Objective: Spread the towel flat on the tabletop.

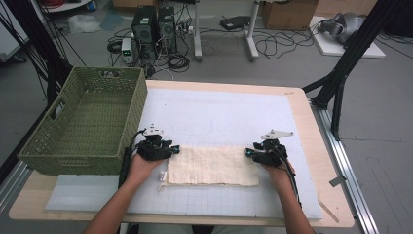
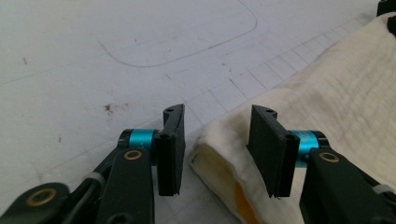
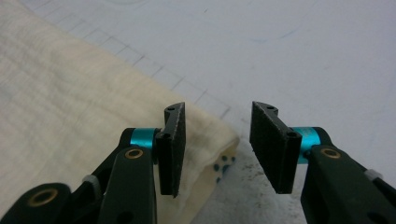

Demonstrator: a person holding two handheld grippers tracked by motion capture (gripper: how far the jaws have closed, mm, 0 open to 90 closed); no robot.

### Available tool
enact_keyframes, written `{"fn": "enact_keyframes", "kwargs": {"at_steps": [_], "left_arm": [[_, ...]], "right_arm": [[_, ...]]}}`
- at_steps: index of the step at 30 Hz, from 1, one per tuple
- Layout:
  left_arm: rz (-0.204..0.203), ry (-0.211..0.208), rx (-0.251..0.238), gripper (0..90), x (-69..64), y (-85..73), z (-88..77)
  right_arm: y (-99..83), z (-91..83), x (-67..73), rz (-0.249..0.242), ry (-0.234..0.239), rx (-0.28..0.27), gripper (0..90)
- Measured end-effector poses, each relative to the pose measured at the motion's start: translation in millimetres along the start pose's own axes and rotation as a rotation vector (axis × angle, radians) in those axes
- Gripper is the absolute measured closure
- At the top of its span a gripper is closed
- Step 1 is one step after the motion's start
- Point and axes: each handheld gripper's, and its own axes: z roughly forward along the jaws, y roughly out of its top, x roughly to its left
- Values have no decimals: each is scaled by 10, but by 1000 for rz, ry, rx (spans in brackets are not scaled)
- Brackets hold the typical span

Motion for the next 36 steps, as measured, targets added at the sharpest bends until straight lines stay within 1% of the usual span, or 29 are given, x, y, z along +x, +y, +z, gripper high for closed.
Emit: {"fn": "enact_keyframes", "kwargs": {"at_steps": [1,2,3,4,5,7,9,10,11,12,13,14,15,16,17,19,20,23,24,25,26,27,29,30,31,33,34,35,36], "left_arm": [[14,3,10,588,-2,-1,-4],[24,16,11,631,-5,-3,-8],[35,29,18,792,-4,-4,-15],[29,14,23,792,8,-8,-22],[32,12,19,861,2,-12,-32],[38,19,10,866,-3,-12,-36],[45,43,-17,868,-2,-2,-54],[42,56,-36,868,5,6,-66],[32,68,-57,868,17,14,-76],[21,75,-75,868,24,21,-79],[18,84,-84,868,27,30,-80],[19,105,-111,869,32,49,-71],[19,105,-111,868,32,49,-71],[3,123,-134,868,32,81,-57],[3,123,-134,868,32,81,-57],[7,138,-141,867,37,117,-31],[16,151,-126,867,39,147,14],[10,158,-113,857,40,146,52],[1,159,-110,828,43,140,64],[-16,152,-108,659,49,135,65],[-33,132,-105,610,57,132,52],[-29,122,-103,610,59,131,27],[-15,118,-114,553,43,126,-35],[-15,108,-117,548,33,121,-64],[-7,102,-106,547,22,122,-95],[8,71,-91,541,-19,118,-146],[20,60,-96,541,-47,112,-172],[31,45,-112,547,-72,99,-199],[43,38,-110,561,-91,85,-222]], "right_arm": [[0,0,0,0,0,0,564],[-13,-1,-4,-10,0,-9,577],[-26,-13,-6,1,13,-6,637],[-26,-13,-6,1,13,-6,637],[-40,-30,-10,-3,53,-5,830],[-44,-36,-2,-8,65,-2,845],[-36,-45,30,-51,34,-4,853],[-21,-58,43,-68,-6,-17,854],[-13,-64,44,-64,-21,-27,854],[-13,-64,44,-64,-21,-27,854],[-6,-63,41,-64,-37,-40,854],[17,-48,53,-75,-66,-52,854],[17,-48,53,-75,-66,-52,854],[47,-26,68,-85,-102,-63,854],[63,-15,71,-87,-121,-68,854],[79,-4,73,-81,-134,-69,853],[110,28,55,-71,-155,-69,852],[129,67,40,-68,-172,-63,842],[134,85,40,-68,-177,-61,813],[129,99,39,-55,-181,-62,714],[124,88,35,-52,-178,-62,674],[124,88,35,-52,-178,-62,674],[119,38,28,-39,-160,-83,614],[119,5,33,-36,-151,-98,607],[118,-31,45,-40,-147,-107,588],[94,-133,105,-51,-111,-127,571],[94,-133,105,-51,-111,-127,571],[78,-163,133,-66,-105,-126,572],[39,-225,180,-91,-92,-128,571]]}}
